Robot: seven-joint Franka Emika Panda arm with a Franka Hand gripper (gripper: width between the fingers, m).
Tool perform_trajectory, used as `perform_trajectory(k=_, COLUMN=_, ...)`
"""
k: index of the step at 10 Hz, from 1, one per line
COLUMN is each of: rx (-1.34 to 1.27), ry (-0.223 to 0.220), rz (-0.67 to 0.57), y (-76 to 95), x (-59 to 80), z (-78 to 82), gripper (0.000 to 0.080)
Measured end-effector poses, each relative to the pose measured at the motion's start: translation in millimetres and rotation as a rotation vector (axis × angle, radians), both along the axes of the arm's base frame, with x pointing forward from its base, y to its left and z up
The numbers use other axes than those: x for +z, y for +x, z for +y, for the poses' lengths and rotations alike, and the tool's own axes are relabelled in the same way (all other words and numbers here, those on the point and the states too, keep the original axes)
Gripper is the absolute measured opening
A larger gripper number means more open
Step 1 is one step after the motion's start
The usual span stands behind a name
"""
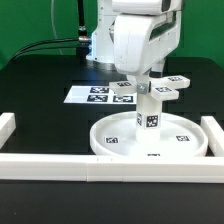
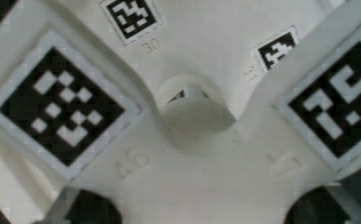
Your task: Assemble round table
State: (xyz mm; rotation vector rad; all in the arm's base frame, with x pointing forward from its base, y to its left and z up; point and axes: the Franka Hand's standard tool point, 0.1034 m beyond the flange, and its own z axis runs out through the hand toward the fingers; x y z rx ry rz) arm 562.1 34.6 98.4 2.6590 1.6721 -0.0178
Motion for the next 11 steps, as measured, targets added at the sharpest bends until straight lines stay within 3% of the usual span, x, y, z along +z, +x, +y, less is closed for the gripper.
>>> perform_trajectory(k=3, rx=-0.174, ry=0.002, rz=0.000, y=-0.1, x=-0.2, z=0.5, gripper=0.0443)
perform_trajectory(k=11, rx=-1.181, ry=0.061, rz=0.030, y=1.7, x=0.0, z=2.3, gripper=0.0445)
